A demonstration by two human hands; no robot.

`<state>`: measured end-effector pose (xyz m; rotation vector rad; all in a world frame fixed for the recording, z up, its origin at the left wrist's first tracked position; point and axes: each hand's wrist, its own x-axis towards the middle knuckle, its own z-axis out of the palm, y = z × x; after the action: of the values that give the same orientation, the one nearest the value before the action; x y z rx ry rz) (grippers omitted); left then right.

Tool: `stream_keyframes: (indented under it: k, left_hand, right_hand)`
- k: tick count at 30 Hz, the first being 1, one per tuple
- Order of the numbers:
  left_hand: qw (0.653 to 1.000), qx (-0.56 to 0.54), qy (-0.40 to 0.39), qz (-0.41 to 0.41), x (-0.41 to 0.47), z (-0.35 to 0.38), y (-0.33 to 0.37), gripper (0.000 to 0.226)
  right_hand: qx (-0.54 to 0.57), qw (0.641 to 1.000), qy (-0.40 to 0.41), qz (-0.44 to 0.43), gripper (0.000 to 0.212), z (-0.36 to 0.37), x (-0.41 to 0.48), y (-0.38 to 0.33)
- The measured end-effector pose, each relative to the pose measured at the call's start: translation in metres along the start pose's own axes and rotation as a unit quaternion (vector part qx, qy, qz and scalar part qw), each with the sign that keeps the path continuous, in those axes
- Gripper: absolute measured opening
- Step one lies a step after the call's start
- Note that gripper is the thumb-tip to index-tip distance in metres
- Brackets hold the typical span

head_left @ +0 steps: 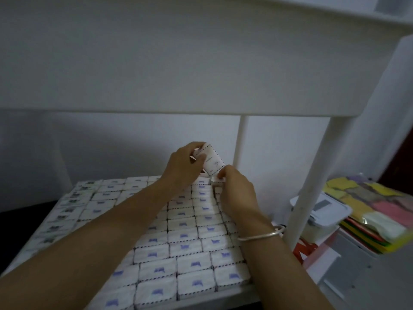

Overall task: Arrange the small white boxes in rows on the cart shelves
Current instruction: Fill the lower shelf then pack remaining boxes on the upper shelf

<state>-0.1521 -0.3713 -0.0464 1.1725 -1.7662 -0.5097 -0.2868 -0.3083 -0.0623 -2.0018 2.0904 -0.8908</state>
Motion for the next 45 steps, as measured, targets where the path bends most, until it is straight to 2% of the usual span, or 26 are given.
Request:
stream_keyframes:
  k: [4,10,14,21,29,32,35,38,42,45]
  left_hand:
    - [0.998,0.043,-0.033,0.039,-0.001,0.001,-0.001,0.029]
    - [0.997,0.064,-0.043,0.022,-0.001,0.007,-0.001,0.029]
    - [0.993,0.1,-0.052,0.029,0.002,0.009,0.002,0.02]
    - [0.985,0.12,-0.124,0.012,0.012,0.005,0.006,0.015]
    - [0.939,0.261,-0.208,0.078,0.01,0.018,0.008,0.015]
    - [0.93,0.297,-0.183,0.114,0.004,0.022,0.004,0.023]
    - [0.917,0.337,-0.183,0.112,-0.004,0.015,0.007,0.037]
    - [0.918,0.336,-0.19,0.092,-0.023,-0.004,0.016,0.044]
    - [0.945,0.281,-0.153,0.063,-0.065,-0.046,0.034,0.036]
    - [0.954,0.262,-0.136,0.052,-0.113,-0.088,0.047,0.034]
  right_hand:
    - [0.001,1.0,0.004,0.008,0.03,0.002,0.001,0.002]
    - [0.001,1.0,-0.001,0.021,0.034,0.0,0.001,0.003]
    - [-0.002,0.999,0.012,0.051,0.025,-0.002,-0.001,0.001]
    - [-0.028,0.991,0.106,0.078,0.014,-0.005,-0.003,0.002]
    - [-0.028,0.992,0.097,0.079,0.016,-0.002,-0.002,0.004]
    - [-0.03,0.992,0.101,0.075,0.014,-0.001,-0.001,0.005]
    - [-0.029,0.992,0.1,0.071,0.015,-0.001,-0.002,0.002]
    - [-0.027,0.993,0.102,0.049,0.021,-0.005,-0.004,-0.004]
    - [-0.032,0.997,0.055,-0.033,0.038,-0.016,-0.011,-0.023]
    - [-0.018,0.994,0.03,-0.1,0.029,-0.023,-0.031,-0.051]
